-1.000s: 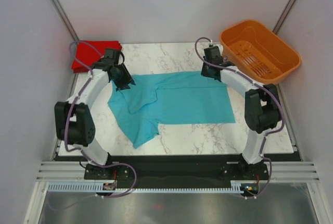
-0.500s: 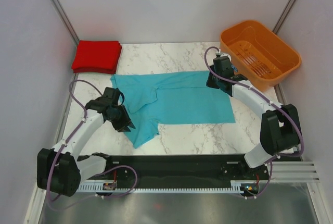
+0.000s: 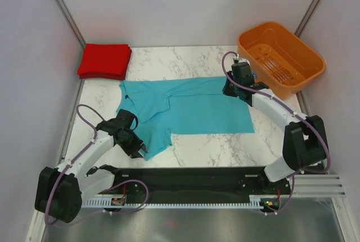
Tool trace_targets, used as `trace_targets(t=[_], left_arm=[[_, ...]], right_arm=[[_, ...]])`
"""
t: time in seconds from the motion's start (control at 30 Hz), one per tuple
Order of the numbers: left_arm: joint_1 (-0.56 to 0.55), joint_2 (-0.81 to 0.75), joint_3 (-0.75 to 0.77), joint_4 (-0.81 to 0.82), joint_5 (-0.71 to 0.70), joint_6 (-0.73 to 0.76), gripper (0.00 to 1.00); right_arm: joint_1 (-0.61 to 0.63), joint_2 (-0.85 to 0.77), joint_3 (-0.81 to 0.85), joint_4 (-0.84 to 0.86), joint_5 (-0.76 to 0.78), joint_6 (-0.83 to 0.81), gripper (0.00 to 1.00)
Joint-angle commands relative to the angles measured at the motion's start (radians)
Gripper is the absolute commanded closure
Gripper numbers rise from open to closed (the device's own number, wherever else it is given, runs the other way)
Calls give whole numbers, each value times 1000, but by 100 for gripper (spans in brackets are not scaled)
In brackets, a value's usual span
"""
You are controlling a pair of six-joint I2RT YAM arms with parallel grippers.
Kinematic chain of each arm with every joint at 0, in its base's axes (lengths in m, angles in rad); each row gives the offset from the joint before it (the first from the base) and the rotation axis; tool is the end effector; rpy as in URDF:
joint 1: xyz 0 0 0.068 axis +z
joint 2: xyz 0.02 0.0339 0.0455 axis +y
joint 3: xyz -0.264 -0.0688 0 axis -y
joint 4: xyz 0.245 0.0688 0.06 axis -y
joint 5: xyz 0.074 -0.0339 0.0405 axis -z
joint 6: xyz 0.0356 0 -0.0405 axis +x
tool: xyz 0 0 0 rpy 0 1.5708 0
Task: Fold and stack the t-shirts
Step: Fold the tshirt
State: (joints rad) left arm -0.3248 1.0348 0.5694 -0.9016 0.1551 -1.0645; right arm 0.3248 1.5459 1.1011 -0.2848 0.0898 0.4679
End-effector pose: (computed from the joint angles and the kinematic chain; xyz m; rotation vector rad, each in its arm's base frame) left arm 0.1434 -0.0541 0.1772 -1.0836 2.8623 -0.3830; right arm 0.3251 0.1061 0.2532 0.2119 2.3062 0.3039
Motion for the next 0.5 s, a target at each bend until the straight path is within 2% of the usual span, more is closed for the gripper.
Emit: trace_targets(t=[0.0, 0.27, 0.47], left_arm=[[-3, -13, -19, -3, -52, -141, 62], [-3, 21, -20, 16, -98, -181, 64], [-25, 56, -32, 44, -127, -219, 69]], right_arm=[[2, -32, -3, 32, -4, 3, 81], [2, -53, -18, 30, -19, 24, 80], [2, -109, -81, 22, -33, 72, 75]])
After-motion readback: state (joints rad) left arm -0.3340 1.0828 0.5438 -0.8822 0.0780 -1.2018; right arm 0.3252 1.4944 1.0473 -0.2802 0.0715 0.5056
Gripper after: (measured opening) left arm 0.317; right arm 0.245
